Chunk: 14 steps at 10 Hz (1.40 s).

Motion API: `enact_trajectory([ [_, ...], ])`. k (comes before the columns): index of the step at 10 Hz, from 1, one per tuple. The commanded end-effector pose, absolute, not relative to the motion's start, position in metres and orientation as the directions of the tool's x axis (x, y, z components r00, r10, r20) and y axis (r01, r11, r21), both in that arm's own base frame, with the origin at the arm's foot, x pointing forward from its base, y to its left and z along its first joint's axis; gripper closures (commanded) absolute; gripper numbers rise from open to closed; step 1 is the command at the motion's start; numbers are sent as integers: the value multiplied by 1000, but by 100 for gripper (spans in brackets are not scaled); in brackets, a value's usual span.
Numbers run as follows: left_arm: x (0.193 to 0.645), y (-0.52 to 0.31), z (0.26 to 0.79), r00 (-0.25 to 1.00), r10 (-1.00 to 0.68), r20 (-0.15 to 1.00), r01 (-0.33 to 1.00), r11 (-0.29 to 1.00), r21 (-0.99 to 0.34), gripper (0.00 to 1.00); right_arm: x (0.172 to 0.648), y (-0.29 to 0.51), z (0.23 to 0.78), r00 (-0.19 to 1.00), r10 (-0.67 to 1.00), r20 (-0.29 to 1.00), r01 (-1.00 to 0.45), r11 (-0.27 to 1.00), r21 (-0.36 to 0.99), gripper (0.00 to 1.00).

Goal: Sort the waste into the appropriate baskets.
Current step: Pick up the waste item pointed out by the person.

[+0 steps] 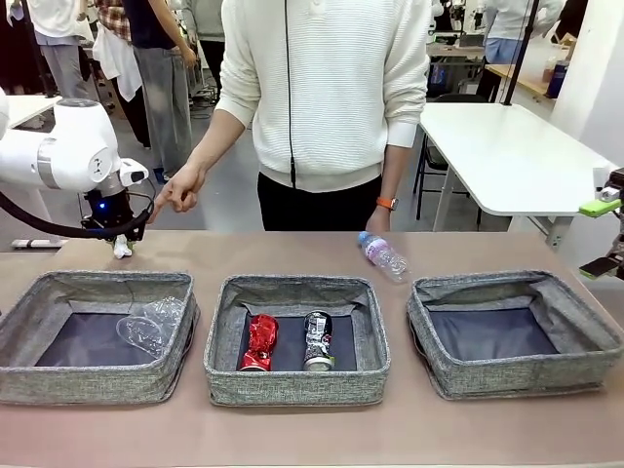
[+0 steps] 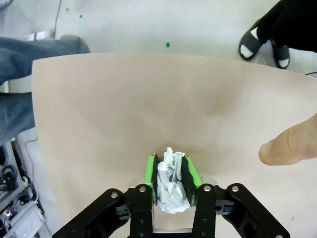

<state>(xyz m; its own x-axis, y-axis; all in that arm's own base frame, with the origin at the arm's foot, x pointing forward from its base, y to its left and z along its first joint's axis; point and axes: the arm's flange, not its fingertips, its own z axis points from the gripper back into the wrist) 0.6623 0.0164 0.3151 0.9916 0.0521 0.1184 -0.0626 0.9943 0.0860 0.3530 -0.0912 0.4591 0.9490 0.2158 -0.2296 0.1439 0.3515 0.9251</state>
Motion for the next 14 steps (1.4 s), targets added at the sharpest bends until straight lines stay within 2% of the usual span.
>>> enact_trajectory([
  [1, 664, 18, 299, 995, 81, 56, -88, 987, 133, 100, 353, -90, 463, 948, 211, -238, 155, 347, 925, 0],
  [5, 663, 20, 301, 995, 90, 47, -95, 987, 130, 100, 353, -90, 463, 948, 211, -238, 155, 347, 925, 0],
  [7, 635, 29, 342, 991, 112, 70, -117, 990, 81, 100, 353, -90, 463, 948, 211, -238, 155, 347, 925, 0],
  [8, 595, 35, 389, 997, 65, 33, -66, 997, 30, 95, 353, -90, 463, 948, 211, -238, 155, 347, 925, 0],
  [9, 551, 44, 437, 997, 46, 69, -44, 999, -27, 95, 353, -90, 463, 948, 211, -238, 155, 347, 925, 0],
  [11, 465, 47, 510, 977, 115, 179, -89, 985, -148, 95, 353, -90, 463, 948, 211, -238, 155, 347, 925, 0],
  [12, 431, 35, 533, 962, 188, 200, -117, 939, -323, 95, 353, -90, 463, 948, 211, -238, 155, 347, 925, 0],
  [13, 397, 22, 548, 905, 283, 318, -84, 851, -519, 95, 353, -90, 463, 948, 211, -238, 155, 347, 925, 0],
  [14, 384, 22, 539, 886, 104, 453, 104, 906, -411, 95, 353, -90, 463, 948, 211, -238, 155, 347, 925, 0],
])
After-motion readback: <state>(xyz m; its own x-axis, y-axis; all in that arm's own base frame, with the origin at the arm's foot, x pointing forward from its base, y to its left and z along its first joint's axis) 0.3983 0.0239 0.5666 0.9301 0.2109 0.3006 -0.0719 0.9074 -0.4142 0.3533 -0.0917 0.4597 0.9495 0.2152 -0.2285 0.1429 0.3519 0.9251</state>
